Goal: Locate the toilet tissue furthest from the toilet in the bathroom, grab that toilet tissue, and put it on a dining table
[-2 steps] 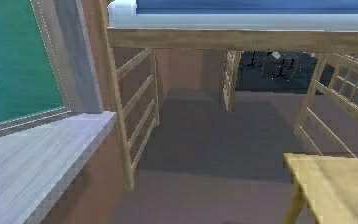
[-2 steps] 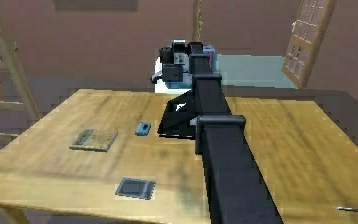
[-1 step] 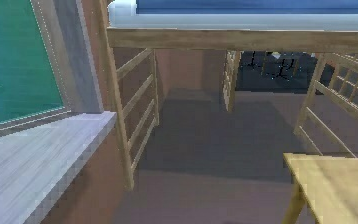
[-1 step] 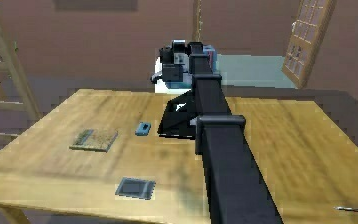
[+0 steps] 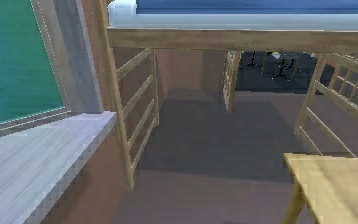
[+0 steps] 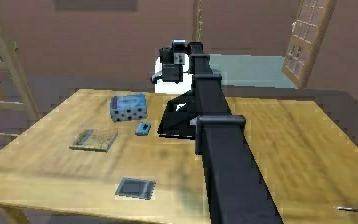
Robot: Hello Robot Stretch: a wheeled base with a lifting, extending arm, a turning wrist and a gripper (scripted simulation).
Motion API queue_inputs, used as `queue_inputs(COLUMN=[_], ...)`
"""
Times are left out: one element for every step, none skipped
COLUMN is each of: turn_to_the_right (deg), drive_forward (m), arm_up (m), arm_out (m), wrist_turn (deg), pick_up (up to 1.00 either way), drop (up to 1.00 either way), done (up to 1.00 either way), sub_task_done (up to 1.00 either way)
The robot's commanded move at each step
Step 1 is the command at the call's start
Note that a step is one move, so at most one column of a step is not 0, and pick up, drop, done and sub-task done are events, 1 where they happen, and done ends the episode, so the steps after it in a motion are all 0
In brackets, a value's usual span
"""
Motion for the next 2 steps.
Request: queue_inputs(turn_to_the_right=[0.0, 0.0], drive_forward=[0.00, 0.00], arm_up=[0.00, 0.00], arm_out=[-0.10, 0.00], wrist_turn=[0.0, 0.0], pick_up=[0.00, 0.00], drop=[0.00, 0.00], done=[0.00, 1.00], sub_task_done=[0.00, 0.00])
